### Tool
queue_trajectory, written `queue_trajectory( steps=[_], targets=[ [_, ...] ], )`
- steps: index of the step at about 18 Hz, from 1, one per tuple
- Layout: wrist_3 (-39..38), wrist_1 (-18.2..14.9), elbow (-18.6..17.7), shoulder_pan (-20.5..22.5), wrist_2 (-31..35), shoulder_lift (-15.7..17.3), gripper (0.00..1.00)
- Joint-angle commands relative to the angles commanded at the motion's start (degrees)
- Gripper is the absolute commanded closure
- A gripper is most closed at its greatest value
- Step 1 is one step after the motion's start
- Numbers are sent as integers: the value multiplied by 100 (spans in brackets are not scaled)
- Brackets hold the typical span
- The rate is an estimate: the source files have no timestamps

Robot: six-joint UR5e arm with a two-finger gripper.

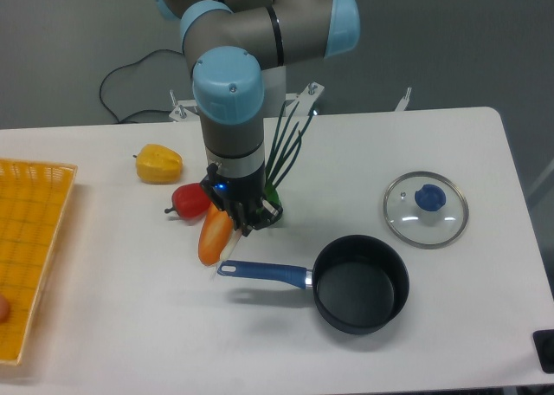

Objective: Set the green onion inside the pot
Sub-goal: 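Lift the held green onions up from the table with the gripper, then carry the green onions over the black saucepan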

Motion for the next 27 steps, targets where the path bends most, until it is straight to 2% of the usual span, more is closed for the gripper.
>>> queue_trajectory(
  steps=[14,19,24,27],
  targets=[
    [1510,44,510,290,-316,-483,79],
    [2161,571,659,518,-773,-782,79],
    [2873,580,1054,729,-1116,-1072,78],
    [3461,589,1073,852,-1371,-1108,78]
  ],
)
